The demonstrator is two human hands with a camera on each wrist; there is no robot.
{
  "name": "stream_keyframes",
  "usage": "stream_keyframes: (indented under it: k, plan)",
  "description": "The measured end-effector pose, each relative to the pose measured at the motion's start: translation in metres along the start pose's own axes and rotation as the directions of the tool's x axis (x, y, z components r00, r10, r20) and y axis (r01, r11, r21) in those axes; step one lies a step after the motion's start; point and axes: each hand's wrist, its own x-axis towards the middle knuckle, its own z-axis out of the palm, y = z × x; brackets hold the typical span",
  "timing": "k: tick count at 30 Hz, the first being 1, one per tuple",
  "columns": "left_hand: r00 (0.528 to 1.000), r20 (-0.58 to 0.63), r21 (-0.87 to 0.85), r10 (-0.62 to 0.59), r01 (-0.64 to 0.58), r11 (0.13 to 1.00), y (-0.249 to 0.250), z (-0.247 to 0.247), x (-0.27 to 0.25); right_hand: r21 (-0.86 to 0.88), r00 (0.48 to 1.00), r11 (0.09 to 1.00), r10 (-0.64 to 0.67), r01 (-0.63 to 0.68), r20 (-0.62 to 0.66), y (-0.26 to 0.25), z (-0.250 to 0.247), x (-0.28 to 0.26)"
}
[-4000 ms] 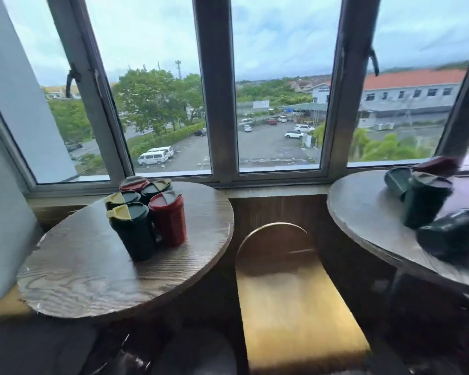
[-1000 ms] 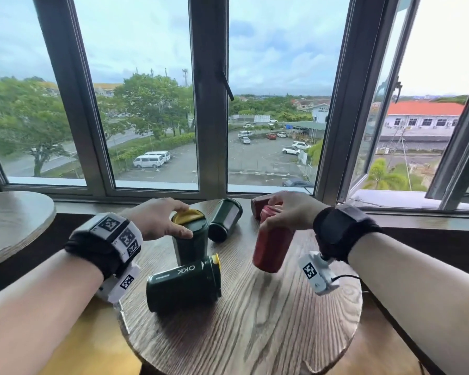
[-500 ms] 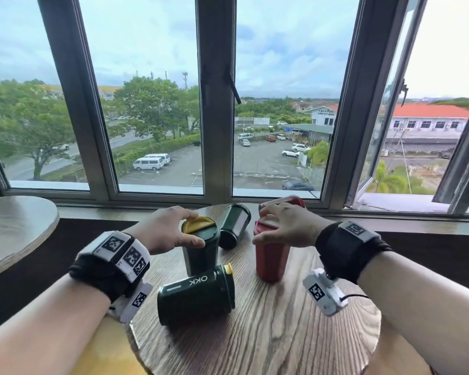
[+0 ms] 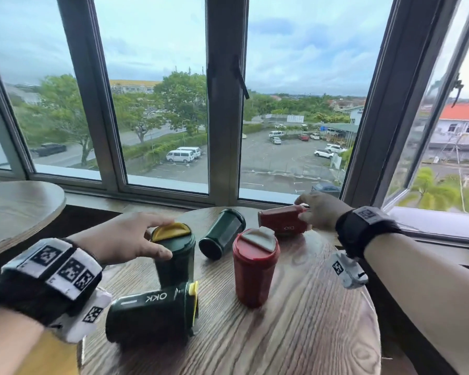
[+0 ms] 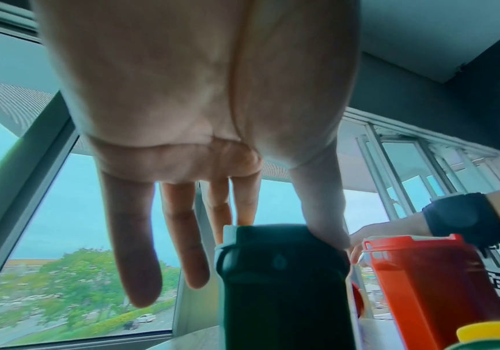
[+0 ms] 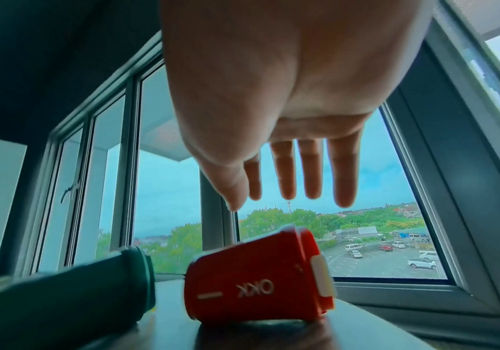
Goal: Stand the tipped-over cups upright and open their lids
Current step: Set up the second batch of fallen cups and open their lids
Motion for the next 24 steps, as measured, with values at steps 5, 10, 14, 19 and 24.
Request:
stream_keyframes:
  k: [5,10,14,19,24]
  plan:
    - [0.998,0.013,-0.033,-0.056,0.057,0.998,0.002,-0.001,-0.004,-0.158,0.99,0.977,-0.141,0.141,0.014,0.025,0.018,0.037]
    - [0.994,-0.004,-0.117,-0.112,0.111,0.987,0.004,0.003,-0.009,-0.213,0.968,0.947,-0.217,0.241,0.128,0.028,0.039,0.058]
    - [0.99,-0.005,-0.119,-0.142,0.141,0.983,0.008,0.005,-0.011,-0.161,0.966,0.954,-0.24,0.253,0.098,0.029,0.045,0.062]
    - [0.99,-0.016,-0.106,-0.143,0.14,0.984,0.011,0.004,-0.012,0.122,0.954,0.948,-0.299,0.295,0.016,0.03,0.025,0.048]
    - [0.993,-0.034,-0.142,-0.112,0.106,0.984,0.011,0.006,-0.014,0.361,0.929,0.862,-0.368,0.355,-0.035,0.005,-0.002,0.023]
